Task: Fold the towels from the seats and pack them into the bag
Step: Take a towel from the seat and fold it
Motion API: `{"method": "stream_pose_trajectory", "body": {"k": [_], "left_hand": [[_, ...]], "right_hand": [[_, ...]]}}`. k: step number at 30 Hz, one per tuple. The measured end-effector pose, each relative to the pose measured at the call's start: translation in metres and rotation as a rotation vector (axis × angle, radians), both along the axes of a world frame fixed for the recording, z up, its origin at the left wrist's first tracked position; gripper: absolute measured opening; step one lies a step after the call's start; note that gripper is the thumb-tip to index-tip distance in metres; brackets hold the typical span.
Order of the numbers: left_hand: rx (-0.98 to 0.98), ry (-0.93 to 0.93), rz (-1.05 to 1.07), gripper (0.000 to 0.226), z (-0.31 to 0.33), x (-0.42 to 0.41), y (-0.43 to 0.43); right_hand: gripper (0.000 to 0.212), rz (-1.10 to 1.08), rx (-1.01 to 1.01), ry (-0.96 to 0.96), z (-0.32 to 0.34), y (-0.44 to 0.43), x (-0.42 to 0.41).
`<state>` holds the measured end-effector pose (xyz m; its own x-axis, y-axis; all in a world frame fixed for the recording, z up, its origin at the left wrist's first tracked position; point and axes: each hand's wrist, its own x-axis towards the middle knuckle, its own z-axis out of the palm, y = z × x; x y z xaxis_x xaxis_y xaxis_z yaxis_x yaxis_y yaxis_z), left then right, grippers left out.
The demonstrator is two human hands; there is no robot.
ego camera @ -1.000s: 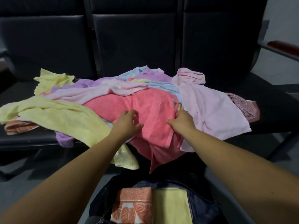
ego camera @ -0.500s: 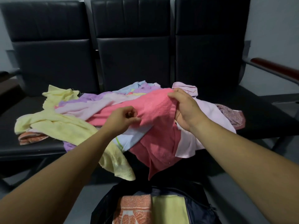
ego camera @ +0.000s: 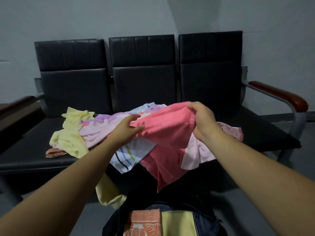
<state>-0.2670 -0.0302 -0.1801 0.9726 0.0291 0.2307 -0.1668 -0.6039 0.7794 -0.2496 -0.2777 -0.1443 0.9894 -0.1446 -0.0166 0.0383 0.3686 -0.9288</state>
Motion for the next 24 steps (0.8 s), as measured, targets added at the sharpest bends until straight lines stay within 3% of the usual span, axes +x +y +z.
{"method": "stream_pose_trajectory", "body": {"k": [4,6,9,10,12,14,16,17,19,21,24], "left_hand": [[0.032,0.023,-0.073,0.068,0.02,0.002,-0.022],[0.08,0.047,-0.12,0.065,0.028,0.004,-0.033],[0.345,0.091,-0.166,0.01,0.037,0.002,-0.049],[0.351,0.095,-0.185,0.007,0.04,0.0,-0.054],[0.119,0.078,-0.262,0.011,0.046,-0.006,-0.068],[-0.386,0.14,-0.444,0.009,0.063,-0.017,-0.087],[-0.718,0.264,-0.622,0.015,0.083,-0.024,-0.101],[-0.7,0.295,-0.653,0.015,0.092,-0.025,-0.104],[-0.405,0.299,-0.653,0.015,0.098,-0.025,-0.101],[-0.219,0.276,-0.634,0.033,0.093,-0.024,-0.094],[-0.432,0.204,-0.629,0.076,0.085,-0.028,-0.089]], "right_hand": [[0.018,0.012,0.349,-0.125,0.045,-0.017,-0.012],[0.019,0.075,0.263,-0.21,0.06,-0.025,-0.016],[0.021,0.114,-0.028,-0.254,0.063,-0.035,-0.017],[0.019,0.11,-0.063,-0.252,0.066,-0.036,-0.019],[0.016,0.105,0.062,-0.284,0.077,-0.045,-0.019],[0.019,0.142,0.294,-0.321,0.09,-0.057,-0.019],[0.021,0.164,0.259,-0.334,0.1,-0.066,-0.02],[0.02,0.17,0.158,-0.329,0.101,-0.069,-0.02],[0.018,0.202,-0.044,-0.303,0.101,-0.071,-0.024],[0.016,0.279,-0.223,-0.295,0.098,-0.07,-0.028],[0.009,0.526,-0.374,-0.293,0.099,-0.062,-0.039]]}}
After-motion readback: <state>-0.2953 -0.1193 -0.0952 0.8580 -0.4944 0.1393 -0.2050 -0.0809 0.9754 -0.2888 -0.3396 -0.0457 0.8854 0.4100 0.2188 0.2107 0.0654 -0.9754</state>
